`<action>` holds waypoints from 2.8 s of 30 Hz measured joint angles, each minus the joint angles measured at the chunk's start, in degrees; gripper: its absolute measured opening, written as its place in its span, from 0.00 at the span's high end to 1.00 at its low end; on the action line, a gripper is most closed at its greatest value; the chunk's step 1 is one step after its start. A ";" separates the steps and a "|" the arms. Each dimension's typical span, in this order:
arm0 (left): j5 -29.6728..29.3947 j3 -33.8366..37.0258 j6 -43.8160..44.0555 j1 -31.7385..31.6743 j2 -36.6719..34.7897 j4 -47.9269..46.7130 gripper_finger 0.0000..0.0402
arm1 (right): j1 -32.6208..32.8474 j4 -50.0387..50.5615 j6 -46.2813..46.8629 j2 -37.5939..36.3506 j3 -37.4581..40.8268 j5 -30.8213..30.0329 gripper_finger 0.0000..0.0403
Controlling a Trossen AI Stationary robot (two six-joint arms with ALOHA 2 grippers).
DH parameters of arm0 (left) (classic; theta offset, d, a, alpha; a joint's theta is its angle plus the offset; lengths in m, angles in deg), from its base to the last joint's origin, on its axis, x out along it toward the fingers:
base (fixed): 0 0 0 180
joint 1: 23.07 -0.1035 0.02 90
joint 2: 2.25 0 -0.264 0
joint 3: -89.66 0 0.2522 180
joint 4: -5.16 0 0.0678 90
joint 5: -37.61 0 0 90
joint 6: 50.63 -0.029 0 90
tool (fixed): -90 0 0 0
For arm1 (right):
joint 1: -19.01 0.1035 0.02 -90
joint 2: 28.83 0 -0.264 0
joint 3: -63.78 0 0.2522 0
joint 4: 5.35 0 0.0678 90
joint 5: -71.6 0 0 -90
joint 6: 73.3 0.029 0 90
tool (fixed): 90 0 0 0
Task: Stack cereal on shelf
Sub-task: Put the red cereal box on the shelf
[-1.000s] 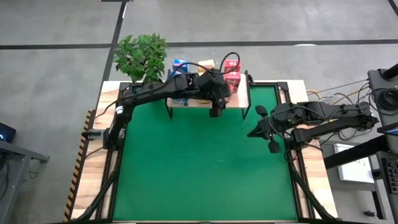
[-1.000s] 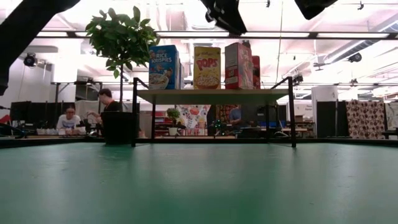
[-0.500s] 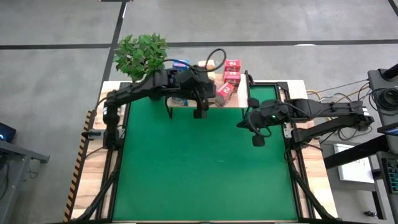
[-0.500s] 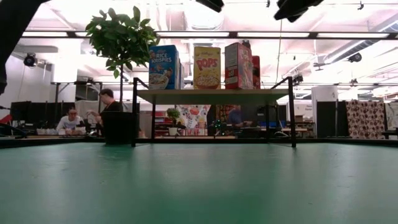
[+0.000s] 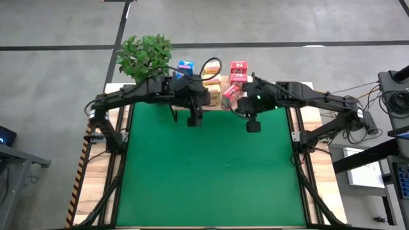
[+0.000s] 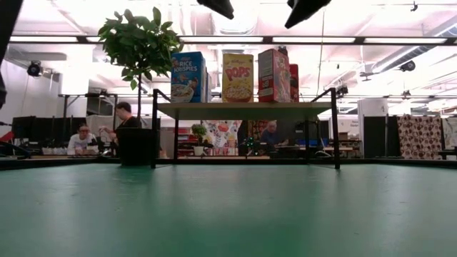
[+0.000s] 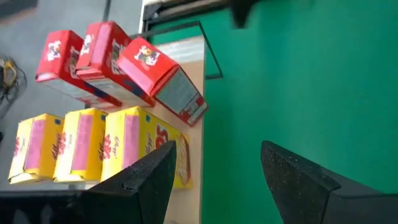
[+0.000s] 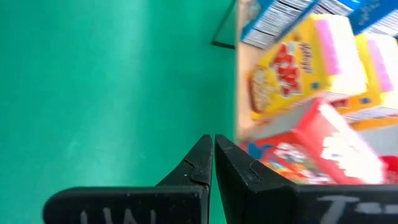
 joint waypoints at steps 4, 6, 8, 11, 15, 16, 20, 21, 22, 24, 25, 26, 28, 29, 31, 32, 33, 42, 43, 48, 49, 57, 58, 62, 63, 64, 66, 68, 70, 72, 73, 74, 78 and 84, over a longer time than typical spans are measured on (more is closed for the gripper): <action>0.00 12.41 0.12 0.24 -7.99 9.86 0.46 | -3.63 4.93 -2.89 3.71 -6.48 -0.41 0.98; 0.00 18.16 0.38 0.24 -12.07 14.54 0.46 | -5.52 7.06 -4.97 5.43 -9.17 -0.46 0.98; -0.02 23.52 0.82 0.21 -15.94 18.67 0.46 | -7.04 8.46 -7.19 7.25 -11.65 -0.60 0.98; -0.06 30.33 1.49 0.21 -21.43 24.61 0.46 | -9.06 11.70 -11.15 9.92 -14.89 -0.64 0.97; -0.07 36.86 1.90 0.21 -27.01 29.36 0.46 | -10.82 15.04 -14.33 13.88 -19.14 -3.08 0.90; -0.07 38.12 1.95 0.21 -28.17 30.46 0.46 | -11.07 15.70 -14.64 15.00 -20.34 -4.16 0.86; -0.07 42.17 2.07 0.21 -31.79 33.34 0.46 | -11.66 20.18 -14.75 19.64 -26.15 -6.61 0.71; -0.07 43.01 2.07 0.21 -32.60 33.72 0.46 | -11.64 21.56 -14.75 20.74 -27.84 -6.63 0.67; -0.07 43.63 2.09 0.21 -33.14 33.70 0.46 | -11.62 22.69 -14.65 21.62 -29.32 -6.63 0.63; -0.08 44.61 2.09 0.21 -34.15 33.85 0.46 | -11.52 23.82 -13.91 23.15 -31.81 -6.51 0.55; -0.09 45.20 2.12 0.21 -34.58 33.81 0.46 | -11.53 23.72 -13.69 23.60 -32.60 -6.38 0.52; -0.09 45.68 2.14 0.21 -34.94 33.87 0.46 | -11.53 23.68 -13.68 23.92 -33.16 -6.33 0.49; -0.09 46.55 2.12 0.19 -35.45 34.01 0.46 | -11.53 23.96 -13.70 24.26 -34.27 -6.40 0.45; -0.09 46.90 2.12 0.19 -35.56 34.01 0.46 | -11.53 24.14 -13.70 24.28 -34.81 -6.45 0.43; -0.09 47.29 2.12 0.19 -35.59 33.94 0.46 | -11.53 24.85 -13.62 24.26 -35.92 -6.47 0.40; -0.09 47.42 2.12 0.19 -35.59 33.91 0.46 | -11.53 24.95 -13.06 24.26 -36.46 -6.45 0.39; -0.09 47.51 2.09 0.19 -35.50 33.87 0.46 | -11.53 25.08 -12.66 24.28 -36.97 -6.40 0.38; -0.07 47.68 1.59 0.19 -35.13 33.93 0.46 | -11.52 25.95 -10.84 25.03 -36.96 -0.81 0.36; -0.07 47.68 1.59 0.19 -35.13 33.93 0.46 | -11.53 25.90 -10.87 25.33 -36.77 -0.89 0.36; -0.05 47.68 1.60 0.19 -35.12 33.92 0.46 | -11.60 25.81 -11.30 26.76 -36.62 -1.92 0.37; -0.05 47.68 1.61 0.19 -35.13 33.92 0.46 | -11.60 25.86 -11.30 26.88 -36.62 -1.92 0.37; -0.02 47.68 1.81 0.19 -35.11 33.76 0.46 | -11.80 25.87 -11.74 28.10 -36.41 -1.90 0.37; -0.02 47.68 1.81 0.19 -35.11 33.74 0.46 | -11.80 25.92 -11.80 28.28 -36.36 -1.91 0.37; 0.00 47.68 1.83 0.19 -35.11 33.58 0.46 | -11.80 26.17 -11.95 28.52 -36.05 -1.89 0.38; 0.00 47.68 1.83 0.19 -35.11 33.57 0.46 | -11.80 26.16 -12.17 28.52 -35.98 -1.87 0.39; 0.00 47.68 1.83 0.19 -35.11 33.53 0.46 | -11.80 26.18 -12.24 28.50 -35.92 -1.86 0.40; 0.02 47.68 1.83 0.19 -35.11 33.43 0.46 | -11.80 26.11 -12.05 28.50 -35.83 -1.86 0.43; 0.02 47.68 1.83 0.19 -35.11 33.43 0.46 | -11.80 26.05 -11.84 28.48 -35.57 -1.86 0.46; 0.02 47.68 1.83 0.19 -35.11 33.42 0.46 | -11.80 25.91 -11.80 28.43 -35.36 -1.87 0.49; 0.02 47.68 1.83 0.19 -35.11 33.43 0.46 | -11.80 25.88 -11.73 28.42 -35.24 -1.88 0.51; 0.02 47.68 1.85 0.19 -35.11 33.42 0.46 | -11.80 25.92 -11.71 28.41 -35.22 -1.88 0.52; 0.02 47.68 1.85 0.19 -35.11 33.42 0.46 | -11.80 25.92 -11.71 28.41 -35.20 -1.86 0.53; 0.04 47.68 2.07 0.19 -35.11 33.41 0.46 | -11.80 26.22 -10.77 28.32 -35.20 -1.89 0.55; 0.04 47.70 2.31 0.19 -35.11 32.92 0.46 | -12.04 29.66 -3.79 27.83 -35.70 -2.05 0.55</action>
